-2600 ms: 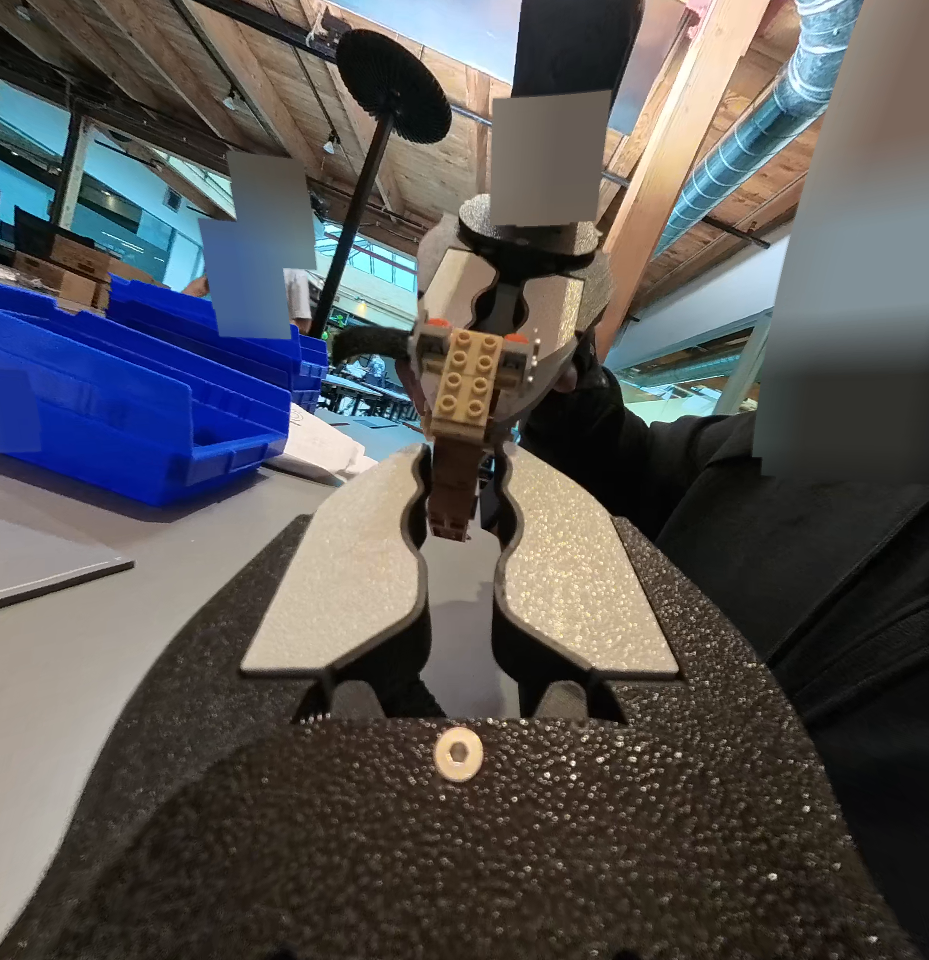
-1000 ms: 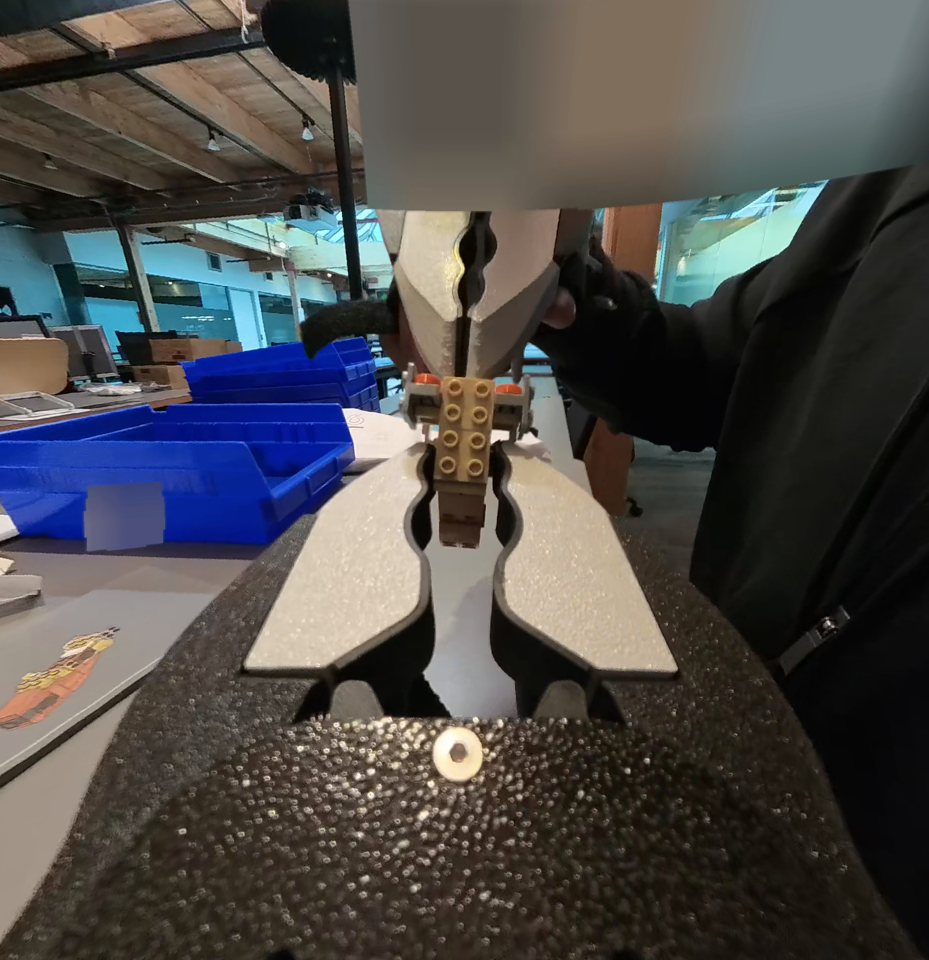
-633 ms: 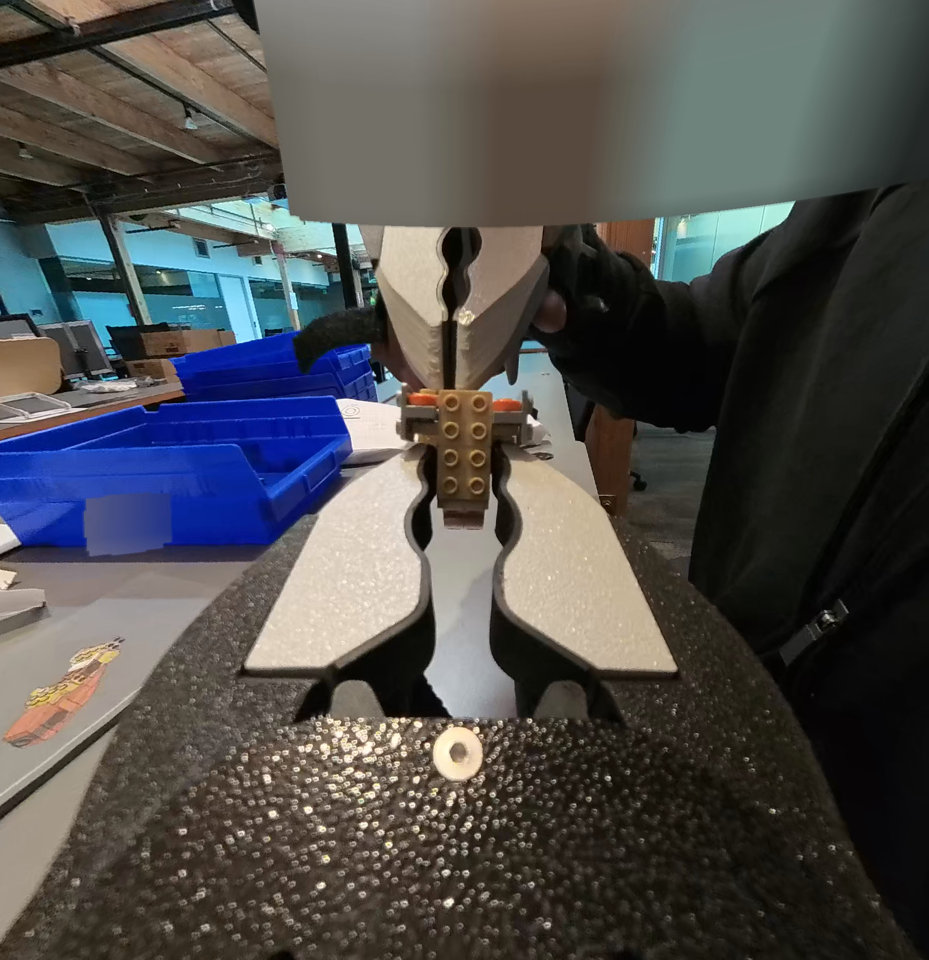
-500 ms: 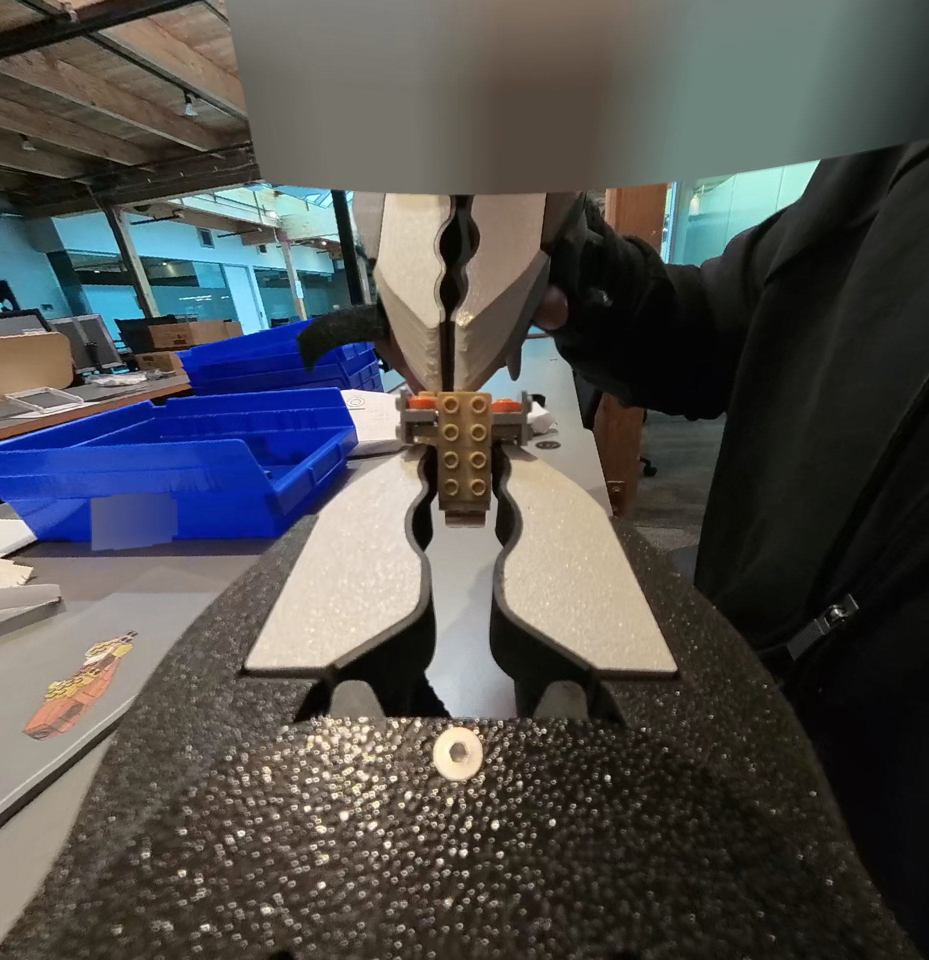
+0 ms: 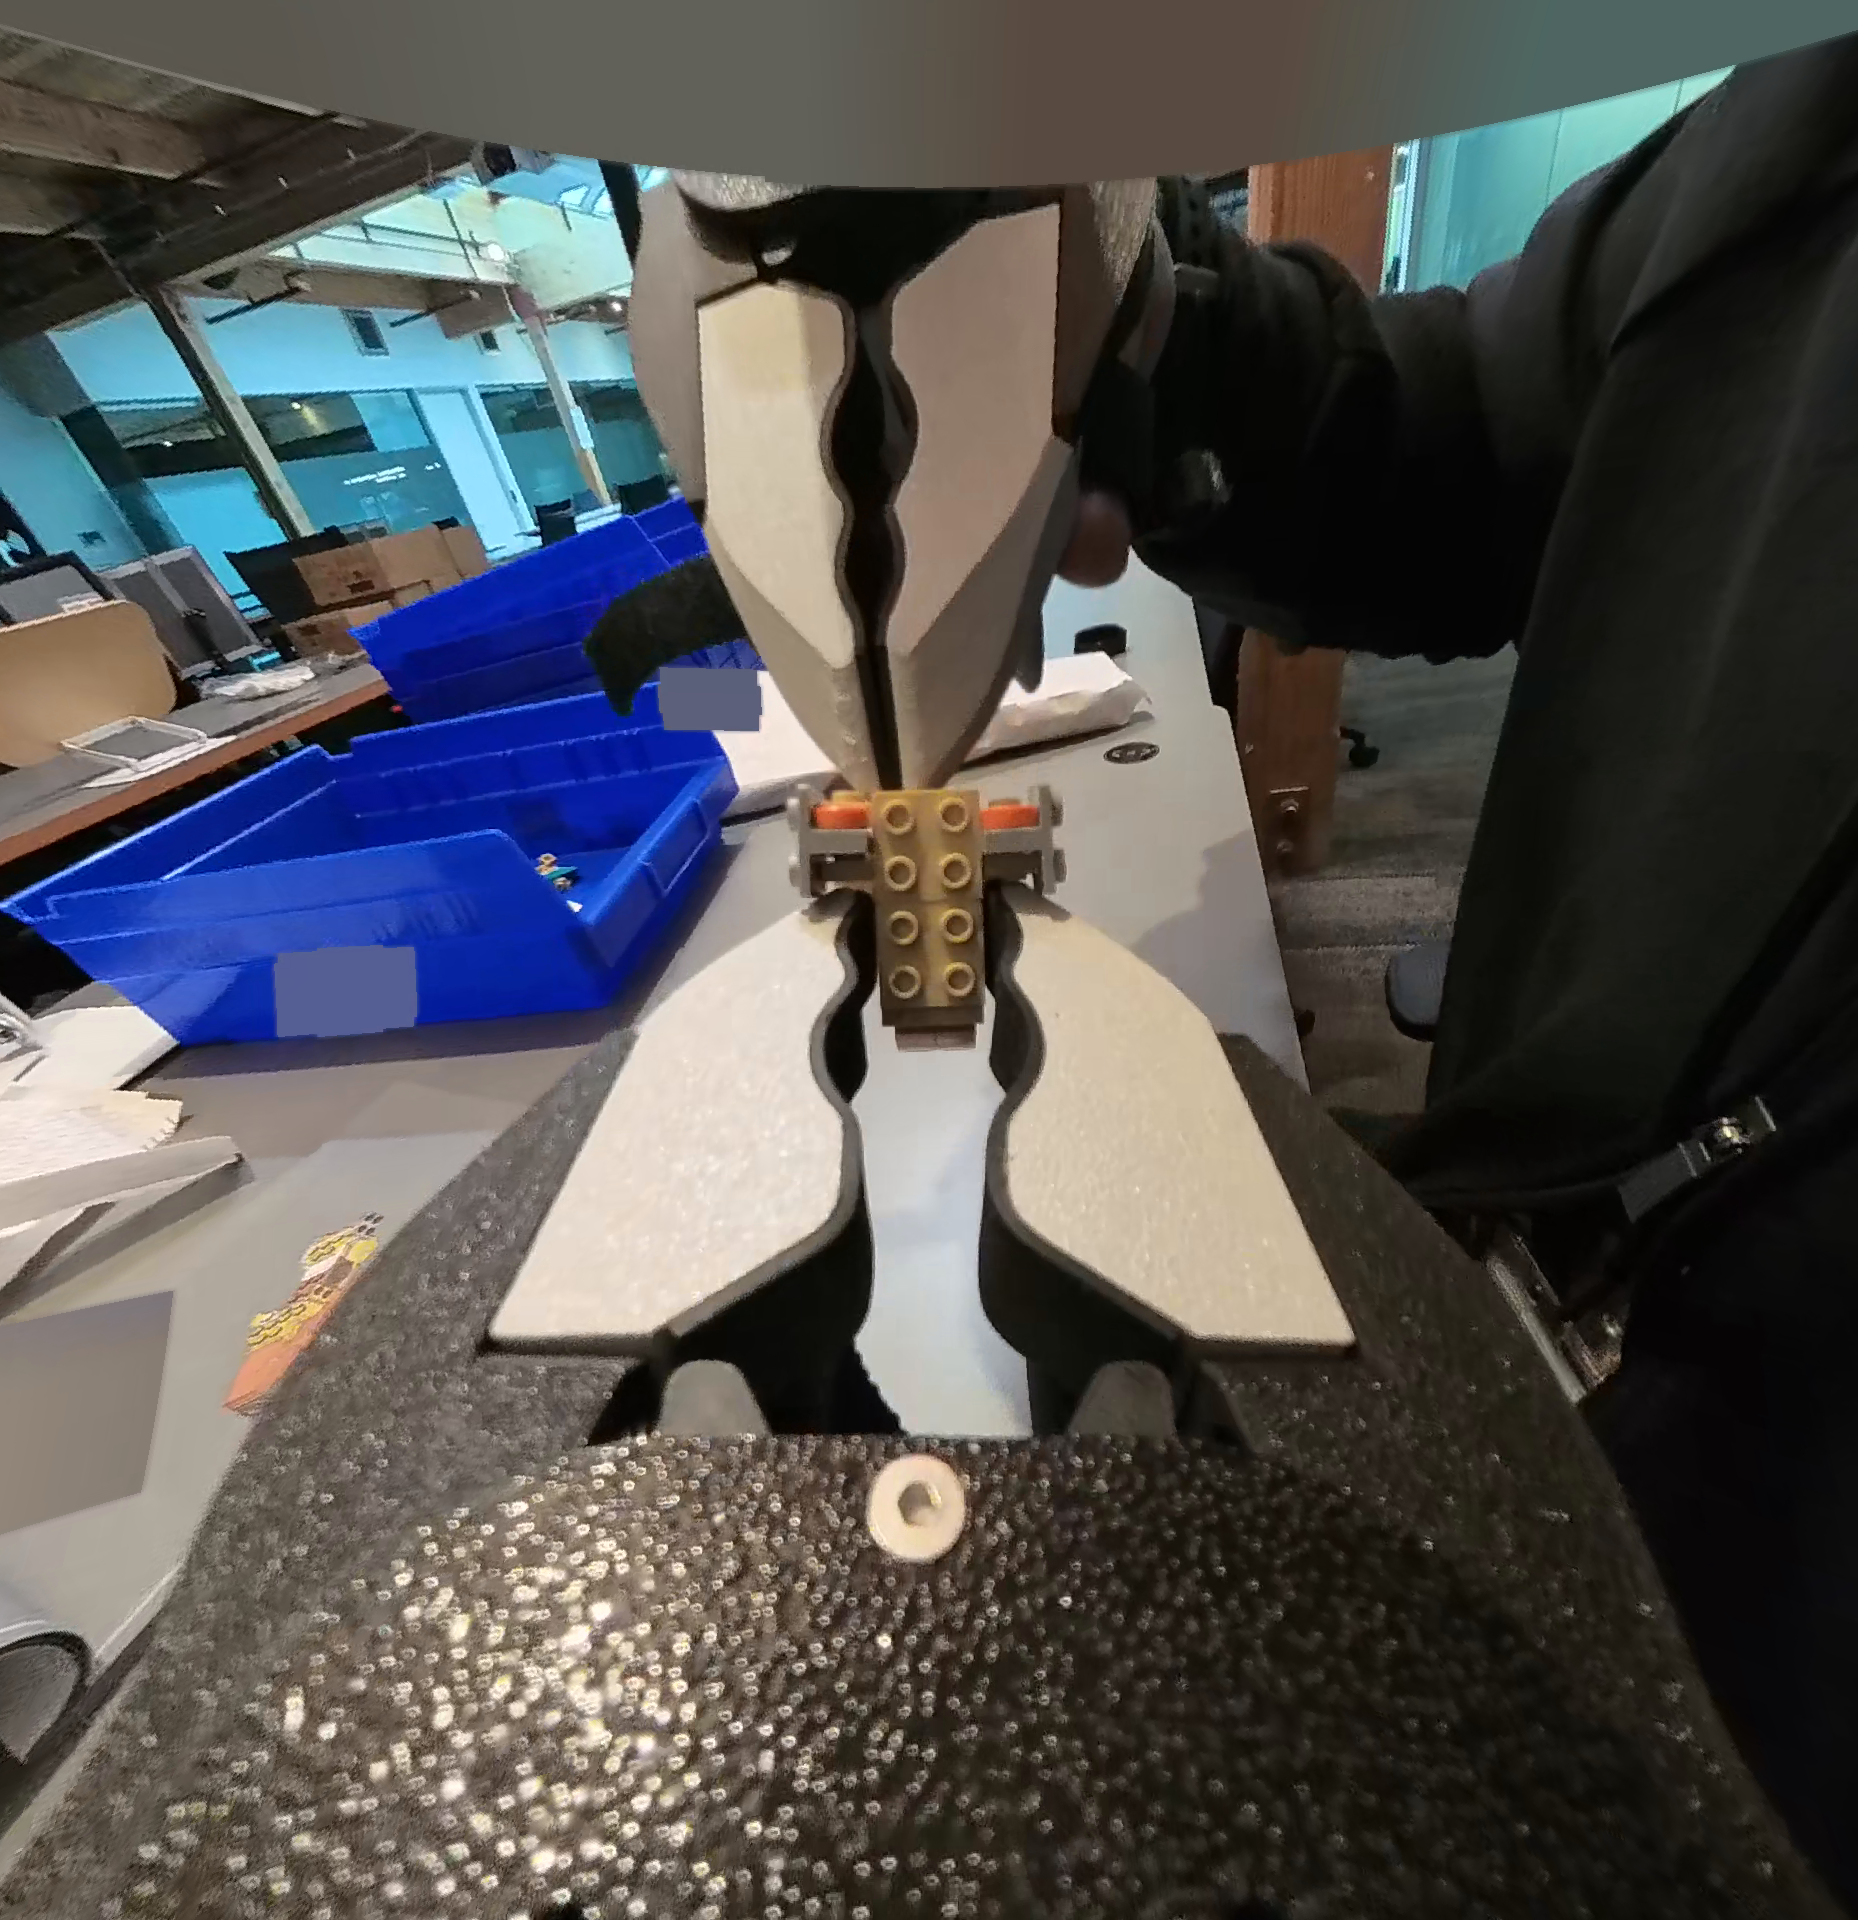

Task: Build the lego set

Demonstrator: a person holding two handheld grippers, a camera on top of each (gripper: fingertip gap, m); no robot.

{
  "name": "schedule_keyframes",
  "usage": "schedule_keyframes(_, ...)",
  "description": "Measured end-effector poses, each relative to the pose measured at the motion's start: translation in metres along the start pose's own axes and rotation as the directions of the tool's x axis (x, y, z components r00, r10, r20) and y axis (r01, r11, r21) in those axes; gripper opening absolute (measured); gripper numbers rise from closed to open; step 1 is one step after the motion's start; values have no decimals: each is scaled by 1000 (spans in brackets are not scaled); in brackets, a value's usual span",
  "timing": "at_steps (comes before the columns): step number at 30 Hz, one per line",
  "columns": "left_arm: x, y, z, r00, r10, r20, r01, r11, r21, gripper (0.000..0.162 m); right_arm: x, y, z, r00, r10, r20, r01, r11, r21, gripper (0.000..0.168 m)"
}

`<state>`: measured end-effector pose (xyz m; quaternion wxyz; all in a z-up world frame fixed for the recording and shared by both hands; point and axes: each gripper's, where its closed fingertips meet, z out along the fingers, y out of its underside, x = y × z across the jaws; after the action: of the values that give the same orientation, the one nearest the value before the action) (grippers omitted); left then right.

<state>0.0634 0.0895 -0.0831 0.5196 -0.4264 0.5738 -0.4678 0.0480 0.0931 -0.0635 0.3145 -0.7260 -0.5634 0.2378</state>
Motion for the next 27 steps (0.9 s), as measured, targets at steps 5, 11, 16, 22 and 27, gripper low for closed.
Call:
schedule_keyframes(5,0,2,1,1000,11,-6,-11,1000,-26,19,1,2,0,1000,11,9,-11,1000,-10,0)
schedule_keyframes(11,0,4,3,1000,1,-10,-2,999,-33,19,2,5,0,999,27,22,-27,1000,-15,0)
schedule_keyframes(16,-1,5,4,1000,-17,-12,17,999,-32,19,3,6,1,999,40,27,-40,999,-18,0)
schedule_keyframes(22,1,5,6,999,-38,-15,38,999,-22,19,2,7,-1,997,69,46,-69,998,-3,0)
schedule_keyframes(27,0,0,9,996,-93,-11,93,996,-1,19,4,5,-5,995,91,39,-93,994,54,0)
